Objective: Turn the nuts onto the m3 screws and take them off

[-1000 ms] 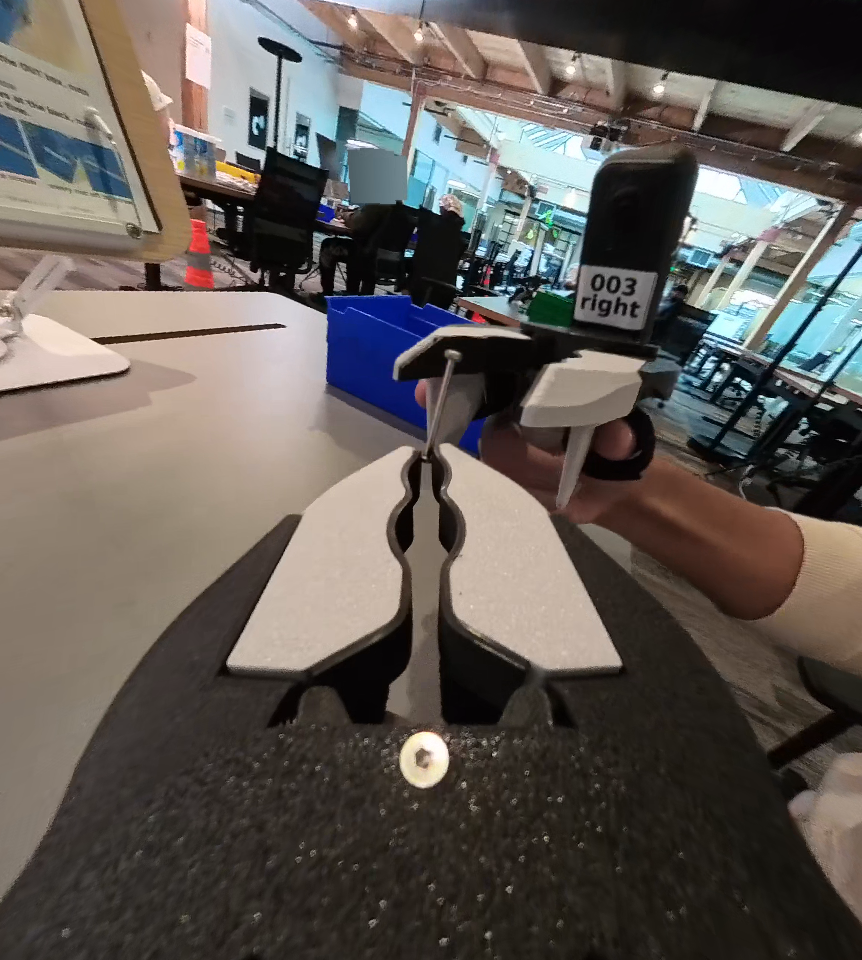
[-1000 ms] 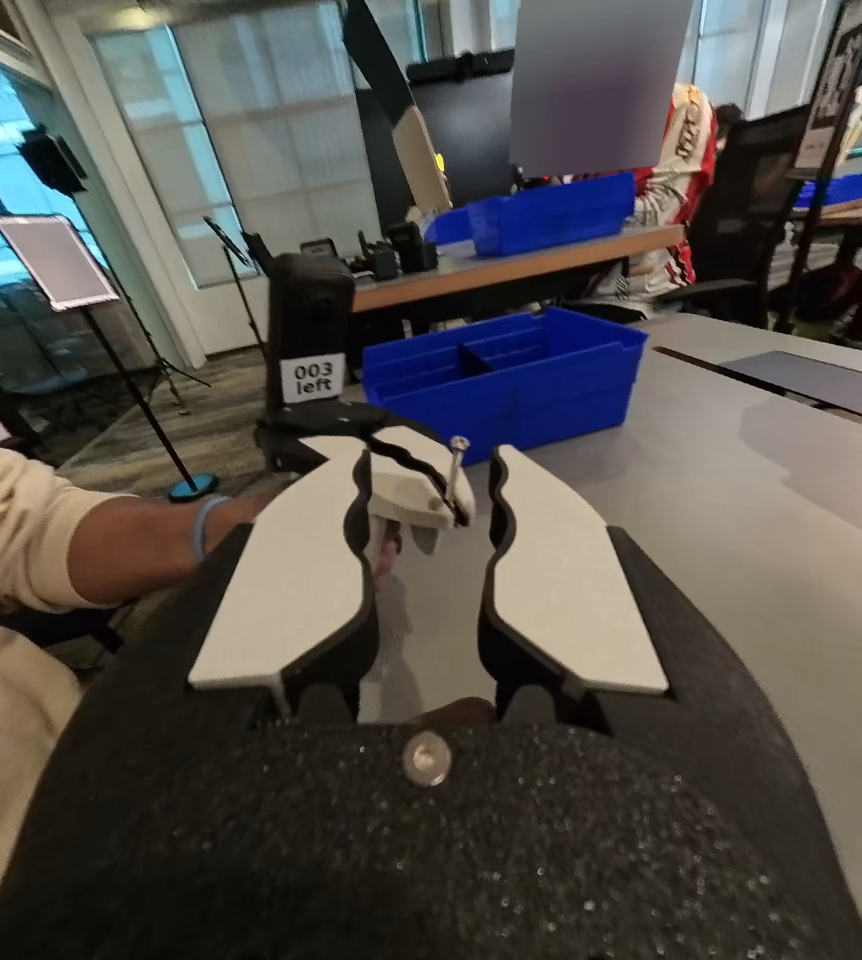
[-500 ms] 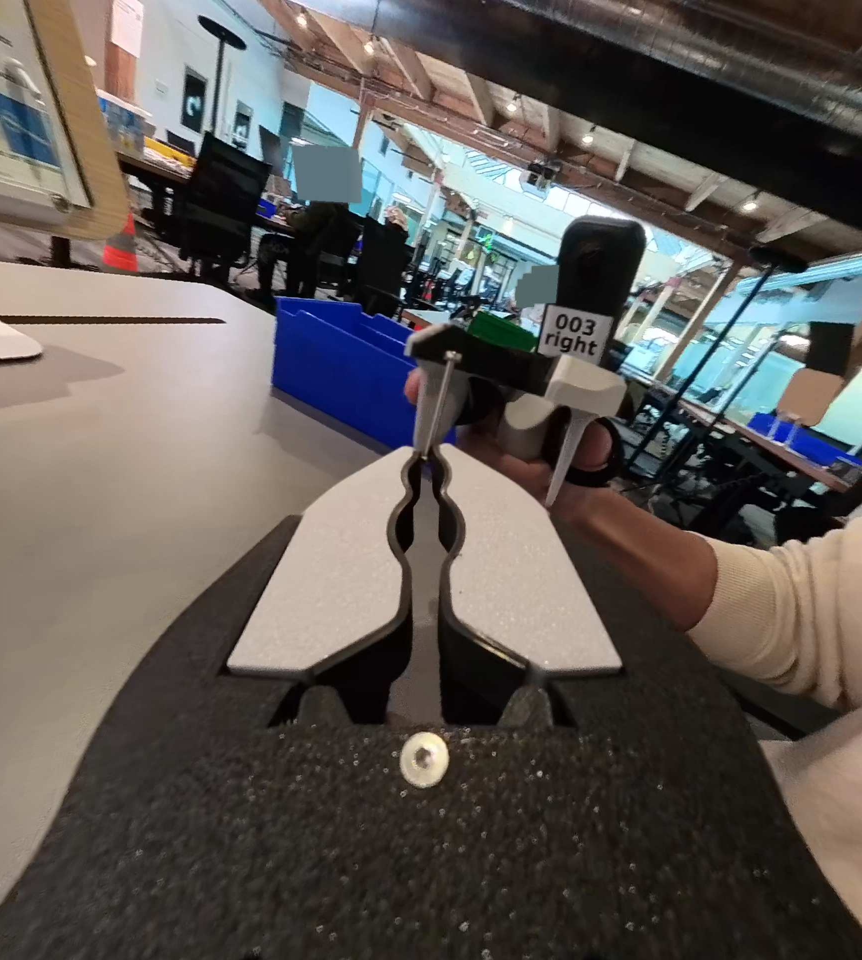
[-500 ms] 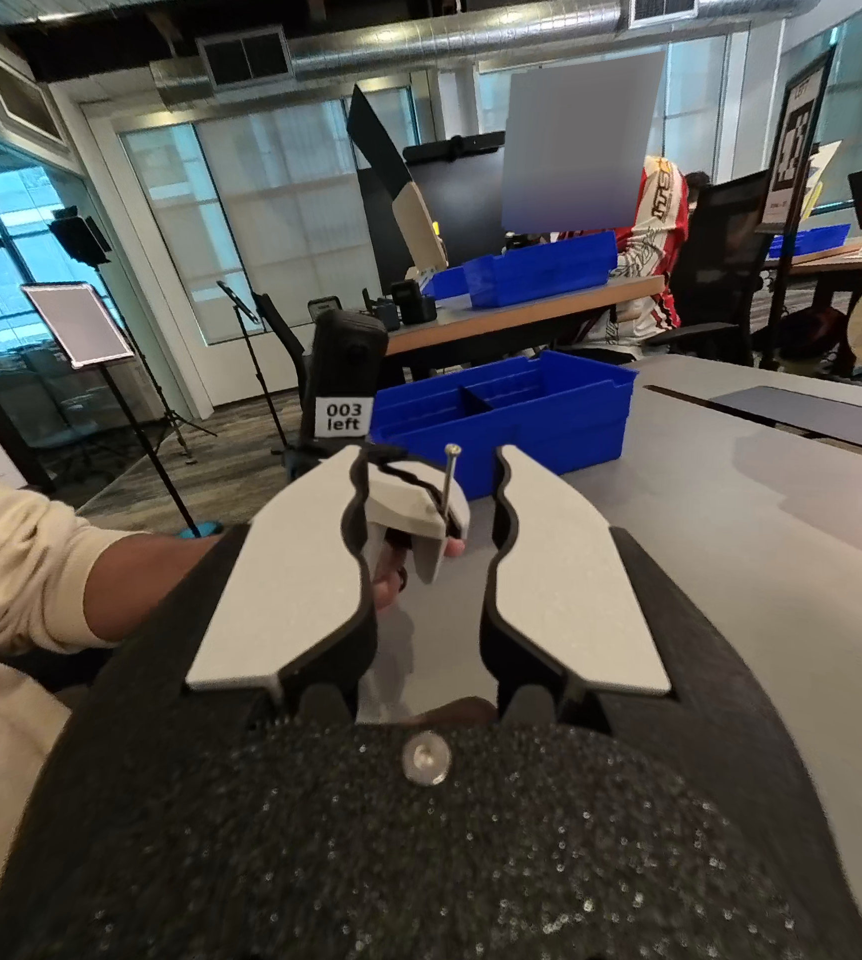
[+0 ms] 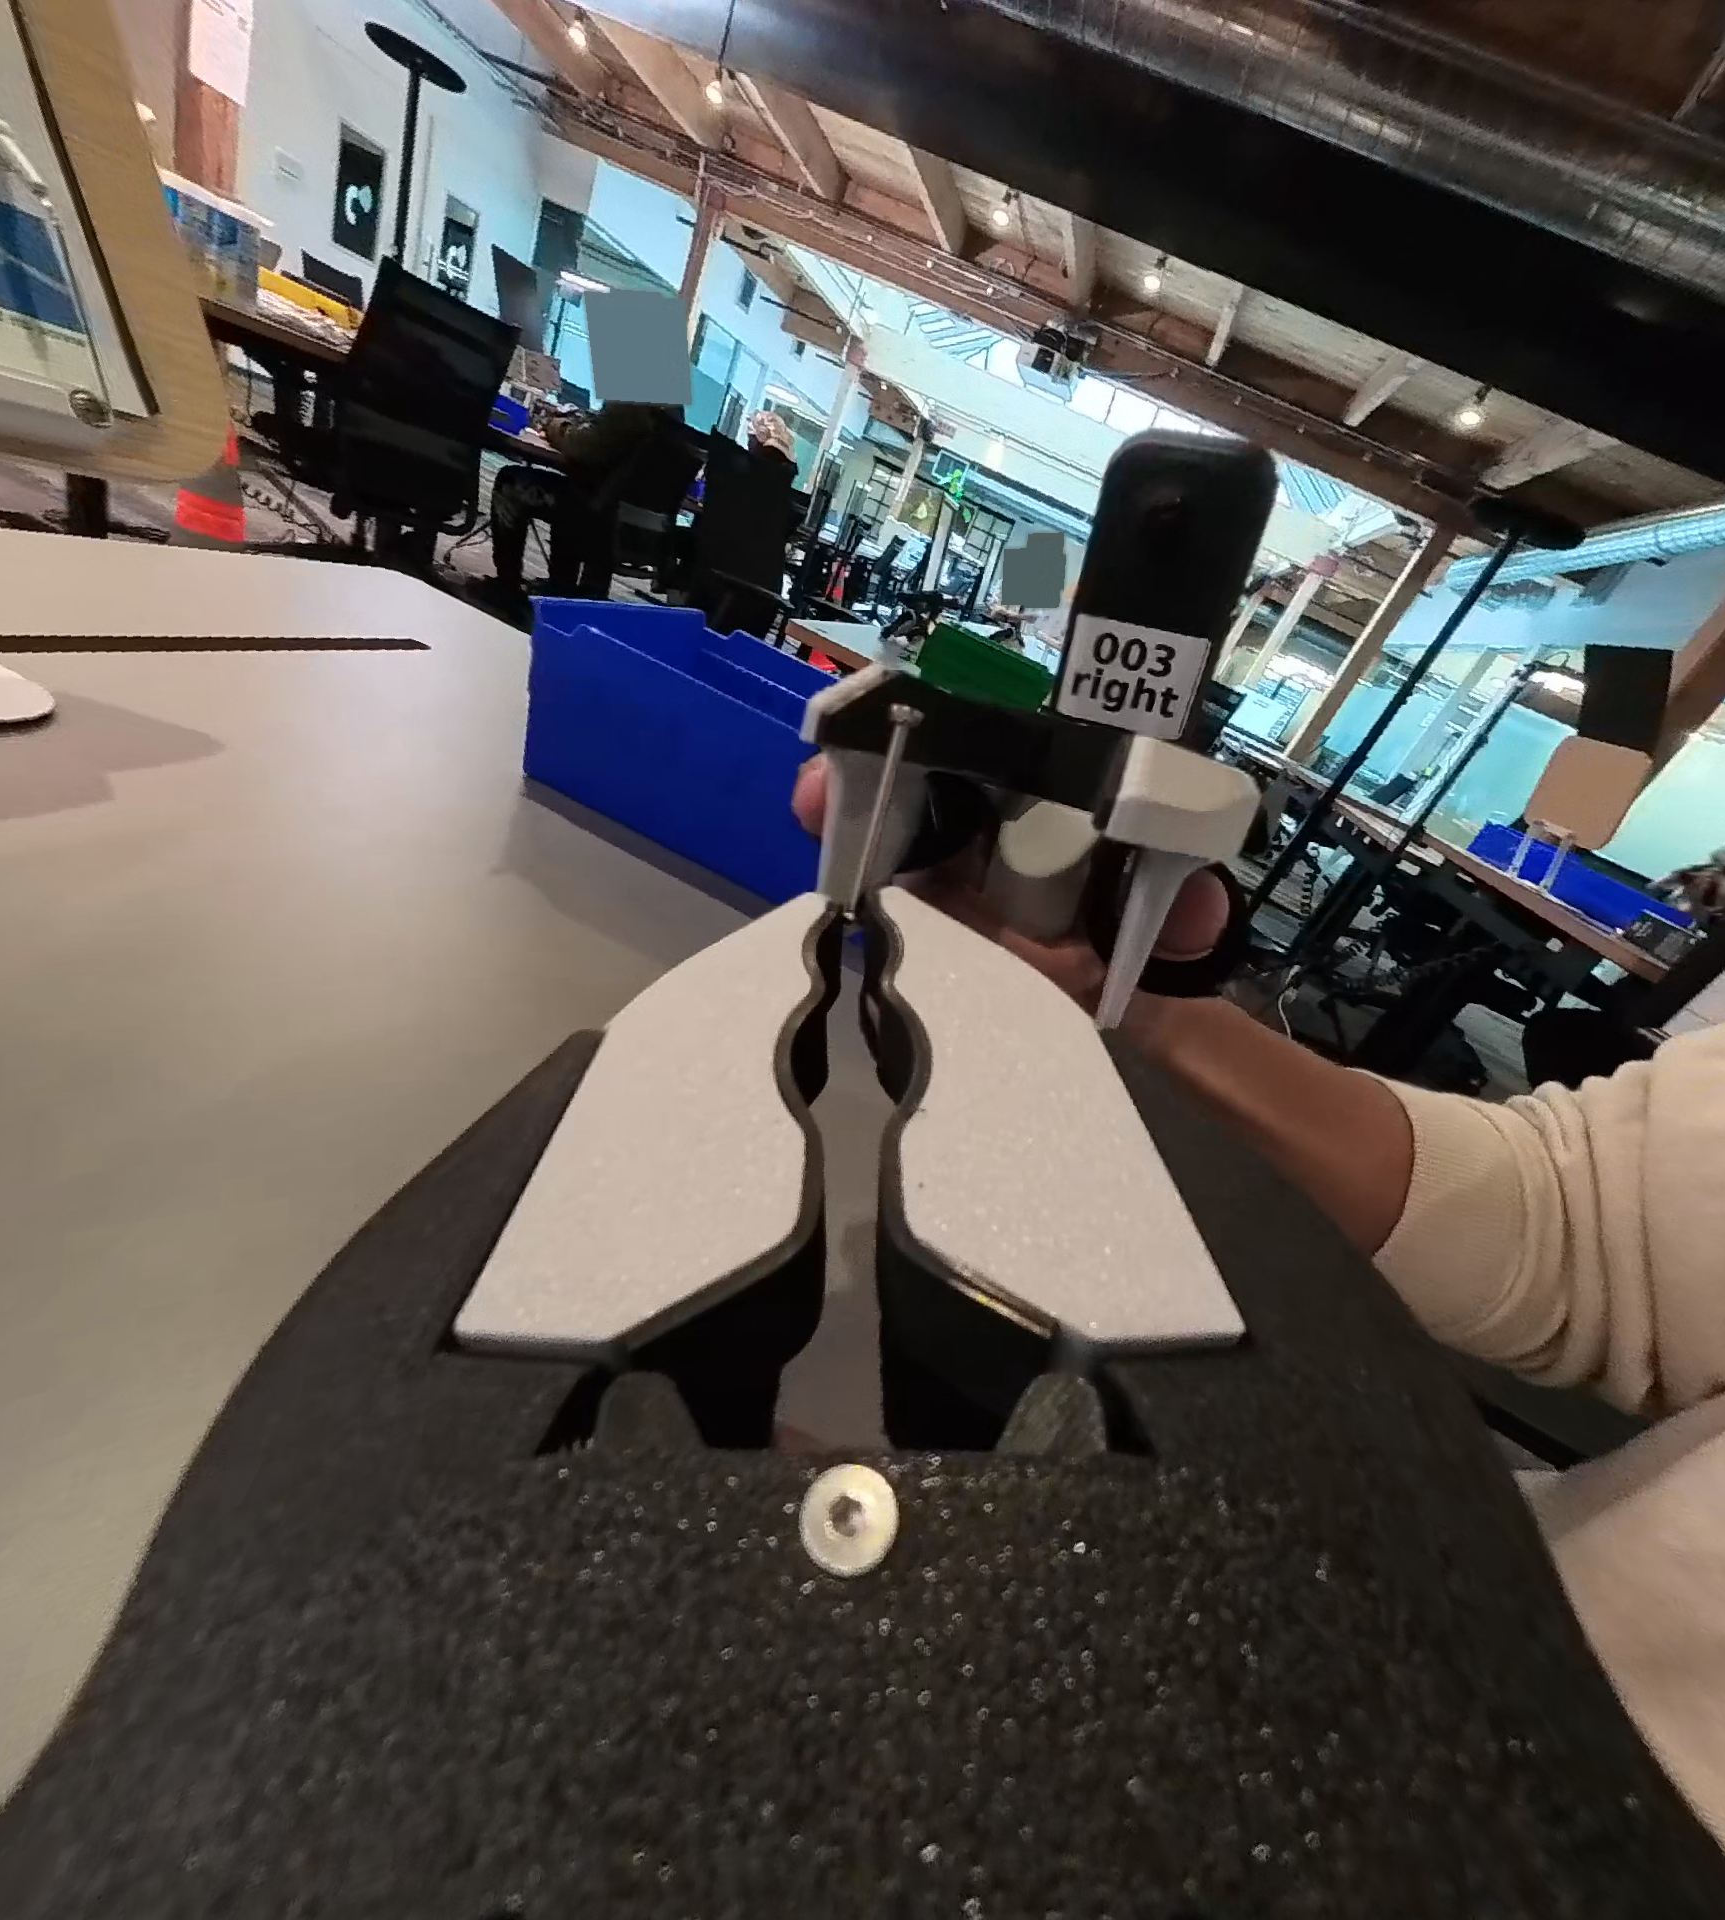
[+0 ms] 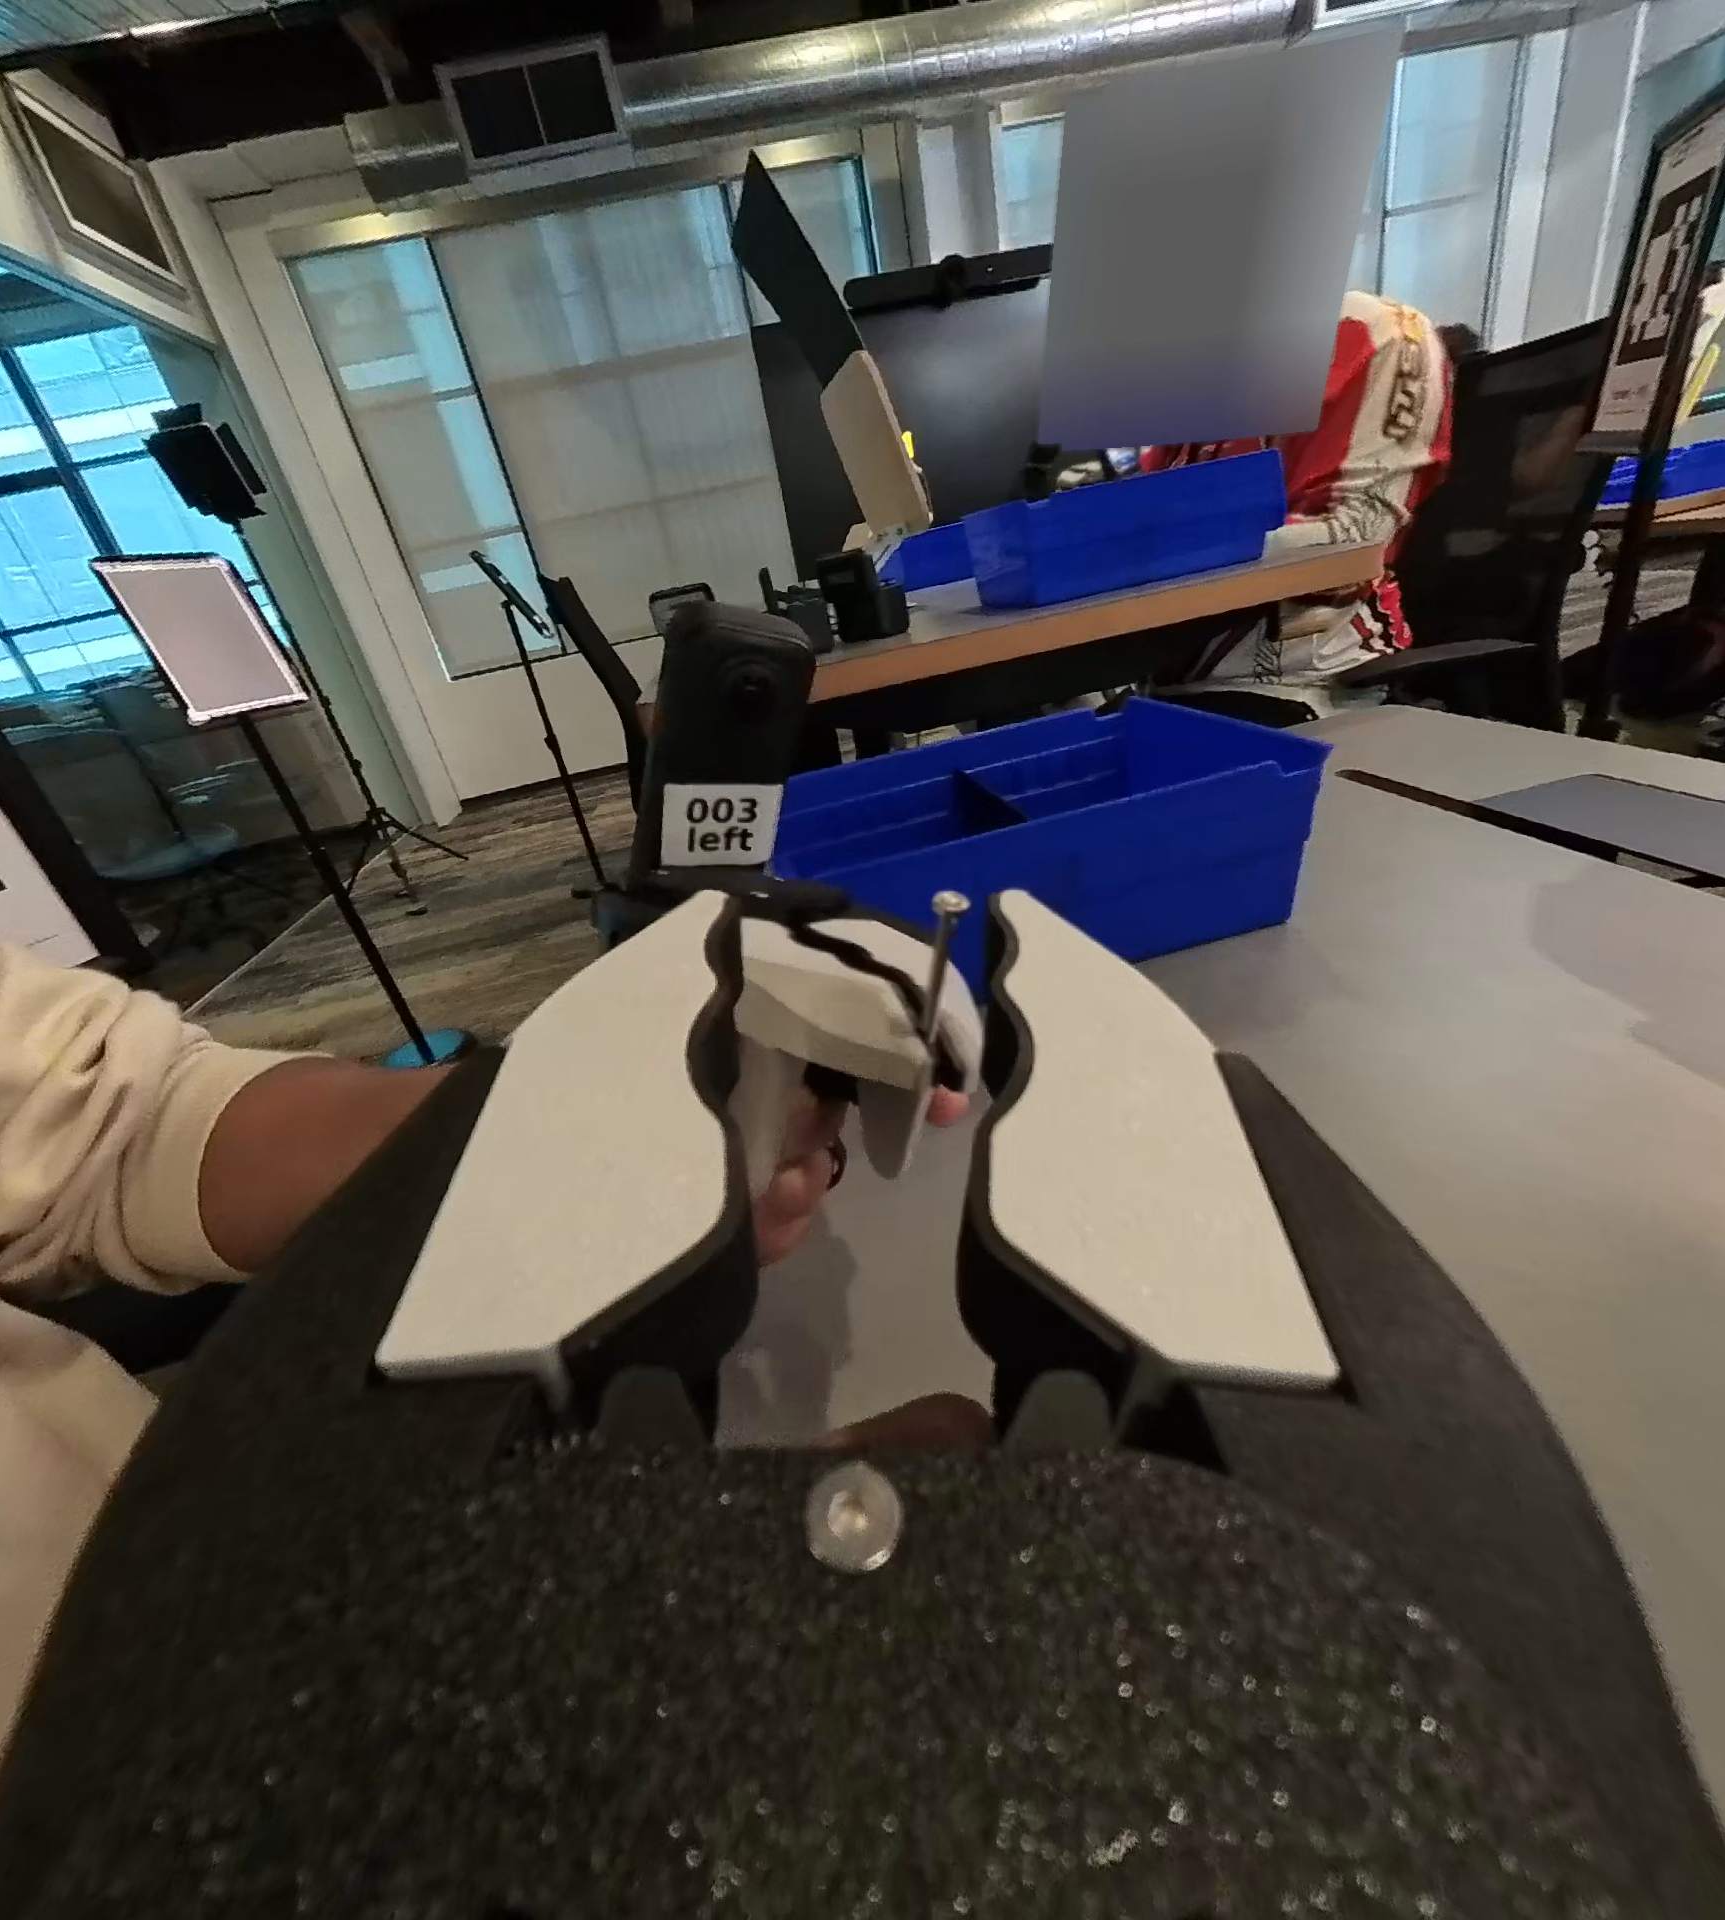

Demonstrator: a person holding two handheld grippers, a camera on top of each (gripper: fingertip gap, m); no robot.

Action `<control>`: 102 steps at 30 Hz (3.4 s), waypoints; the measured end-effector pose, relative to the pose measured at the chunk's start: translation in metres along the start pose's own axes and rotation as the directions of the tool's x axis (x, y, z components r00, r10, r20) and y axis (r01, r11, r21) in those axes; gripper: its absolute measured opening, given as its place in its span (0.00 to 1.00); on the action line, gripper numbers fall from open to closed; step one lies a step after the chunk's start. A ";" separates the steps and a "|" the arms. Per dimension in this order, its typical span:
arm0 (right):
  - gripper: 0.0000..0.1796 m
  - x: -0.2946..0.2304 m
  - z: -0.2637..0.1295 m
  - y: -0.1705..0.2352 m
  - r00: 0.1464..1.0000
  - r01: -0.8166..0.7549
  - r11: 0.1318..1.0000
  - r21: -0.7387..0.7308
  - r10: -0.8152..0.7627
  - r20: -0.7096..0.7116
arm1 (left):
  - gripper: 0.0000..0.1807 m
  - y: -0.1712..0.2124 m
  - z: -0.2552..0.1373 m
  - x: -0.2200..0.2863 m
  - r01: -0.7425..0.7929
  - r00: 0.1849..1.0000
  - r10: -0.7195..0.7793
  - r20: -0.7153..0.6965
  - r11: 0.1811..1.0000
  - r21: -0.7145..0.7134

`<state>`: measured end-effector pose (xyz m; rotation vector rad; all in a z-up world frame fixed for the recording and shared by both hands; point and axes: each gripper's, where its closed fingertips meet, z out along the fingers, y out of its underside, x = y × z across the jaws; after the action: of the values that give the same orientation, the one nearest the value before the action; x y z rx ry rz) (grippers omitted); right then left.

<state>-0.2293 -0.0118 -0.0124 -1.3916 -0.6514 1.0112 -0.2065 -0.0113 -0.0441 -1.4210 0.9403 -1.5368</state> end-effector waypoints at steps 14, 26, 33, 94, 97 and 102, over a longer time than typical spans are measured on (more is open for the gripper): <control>0.24 0.001 0.000 -0.002 1.000 -0.001 1.000 0.004 0.001 -0.016 | 0.02 0.001 -0.001 0.001 -0.012 1.000 0.011 -0.004 1.000 -0.019; 0.25 0.004 -0.006 -0.001 0.999 -0.010 1.000 -0.005 0.010 -0.034 | 0.02 -0.002 -0.003 0.000 -0.014 1.000 0.014 -0.006 1.000 -0.013; 0.26 -0.006 -0.004 -0.003 1.000 0.002 1.000 -0.010 -0.002 -0.014 | 0.02 -0.003 -0.002 -0.003 -0.019 1.000 0.019 0.004 1.000 -0.018; 0.07 0.003 -0.039 0.039 0.959 0.273 0.756 -0.595 -0.264 0.104 | 0.02 0.037 0.003 0.004 -0.271 0.962 0.269 -0.052 0.900 -0.341; 0.03 0.005 -0.038 0.038 0.956 0.281 0.755 -0.592 -0.277 0.100 | 0.02 0.039 0.004 0.005 -0.281 0.958 0.281 -0.053 0.894 -0.350; 0.03 0.004 -0.039 0.040 0.955 0.286 0.750 -0.597 -0.277 0.110 | 0.02 0.039 0.004 0.005 -0.284 0.958 0.283 -0.054 0.892 -0.353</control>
<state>-0.2008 -0.0313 -0.0563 -1.7683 -1.2397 0.5772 -0.1998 -0.0313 -0.0779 -1.4483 1.4173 -1.1884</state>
